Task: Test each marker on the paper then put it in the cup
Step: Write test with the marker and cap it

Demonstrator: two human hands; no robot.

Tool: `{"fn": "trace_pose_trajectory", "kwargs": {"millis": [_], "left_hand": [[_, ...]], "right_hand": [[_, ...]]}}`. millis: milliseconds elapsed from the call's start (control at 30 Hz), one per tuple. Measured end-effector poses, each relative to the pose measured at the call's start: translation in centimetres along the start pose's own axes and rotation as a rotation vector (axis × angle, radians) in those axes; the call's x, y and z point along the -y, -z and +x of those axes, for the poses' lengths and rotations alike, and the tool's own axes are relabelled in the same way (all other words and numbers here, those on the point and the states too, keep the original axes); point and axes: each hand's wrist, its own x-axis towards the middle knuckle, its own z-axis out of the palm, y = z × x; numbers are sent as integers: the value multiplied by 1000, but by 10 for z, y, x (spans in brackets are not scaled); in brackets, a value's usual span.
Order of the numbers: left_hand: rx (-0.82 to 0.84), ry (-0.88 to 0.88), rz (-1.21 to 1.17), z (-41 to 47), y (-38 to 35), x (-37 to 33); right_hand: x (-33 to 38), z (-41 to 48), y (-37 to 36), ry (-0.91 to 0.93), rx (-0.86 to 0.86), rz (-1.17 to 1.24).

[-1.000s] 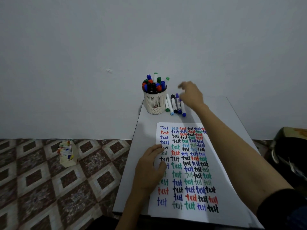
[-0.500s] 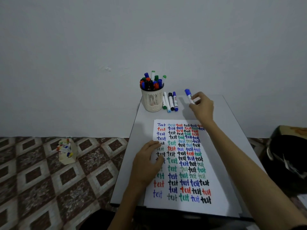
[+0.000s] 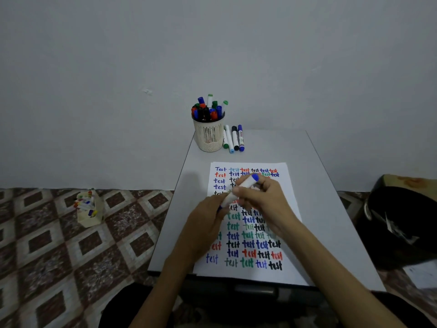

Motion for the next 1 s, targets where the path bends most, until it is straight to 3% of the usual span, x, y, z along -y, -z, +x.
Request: {"fn": "trace_pose_trajectory", "kwargs": {"millis": [200,600,900,1000], "left_hand": [[99,-30,-3,-4,2,-6],[47,-117,-19,-8,7,-10],[-38,-118,10,-7,11,-11],[-90,-83,151,-5,8,-12]], "right_hand": [[-11,-8,-12,-5,45,11],[-18,-5,-10,-94,185,171],[9,1,2,43,326,-97],[15,21,25,80,181,70]]}}
